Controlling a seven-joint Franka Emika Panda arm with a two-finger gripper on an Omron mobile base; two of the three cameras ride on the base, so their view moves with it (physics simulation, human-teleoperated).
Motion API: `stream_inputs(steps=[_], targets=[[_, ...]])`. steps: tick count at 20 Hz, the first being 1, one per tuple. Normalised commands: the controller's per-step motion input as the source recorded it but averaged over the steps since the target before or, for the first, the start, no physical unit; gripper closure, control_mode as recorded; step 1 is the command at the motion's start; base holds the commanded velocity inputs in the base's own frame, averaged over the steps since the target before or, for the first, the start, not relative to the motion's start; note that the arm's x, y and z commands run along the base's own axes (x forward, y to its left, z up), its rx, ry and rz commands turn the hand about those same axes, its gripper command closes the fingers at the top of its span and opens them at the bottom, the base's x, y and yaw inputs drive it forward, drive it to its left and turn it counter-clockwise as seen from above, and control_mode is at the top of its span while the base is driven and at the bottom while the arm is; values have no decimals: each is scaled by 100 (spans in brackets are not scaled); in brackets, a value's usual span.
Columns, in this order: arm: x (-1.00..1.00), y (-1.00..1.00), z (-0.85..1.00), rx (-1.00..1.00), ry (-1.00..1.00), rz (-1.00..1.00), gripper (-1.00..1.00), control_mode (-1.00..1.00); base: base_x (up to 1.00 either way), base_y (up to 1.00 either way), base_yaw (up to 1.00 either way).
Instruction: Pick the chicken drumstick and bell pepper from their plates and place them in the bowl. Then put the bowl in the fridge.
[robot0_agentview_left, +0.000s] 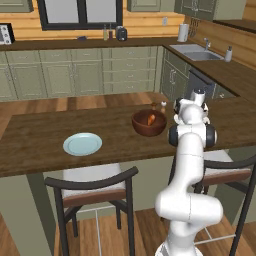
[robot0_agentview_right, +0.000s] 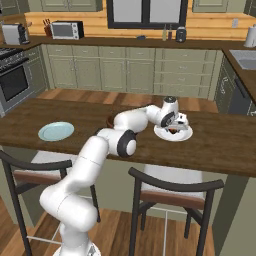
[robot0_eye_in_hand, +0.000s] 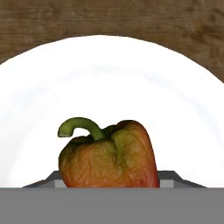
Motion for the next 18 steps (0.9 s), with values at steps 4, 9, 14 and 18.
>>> stream_inputs(steps=[4, 9, 14, 18], targets=[[-73, 0, 96, 13, 0, -3, 100, -100, 0, 0, 0], [-100, 13, 100, 10, 1, 0, 100, -100, 0, 0, 0], [-100, 84, 62, 4, 0, 0, 100, -100, 0, 0, 0], [-100, 100, -1, 0, -7, 0, 100, -100, 0, 0, 0]])
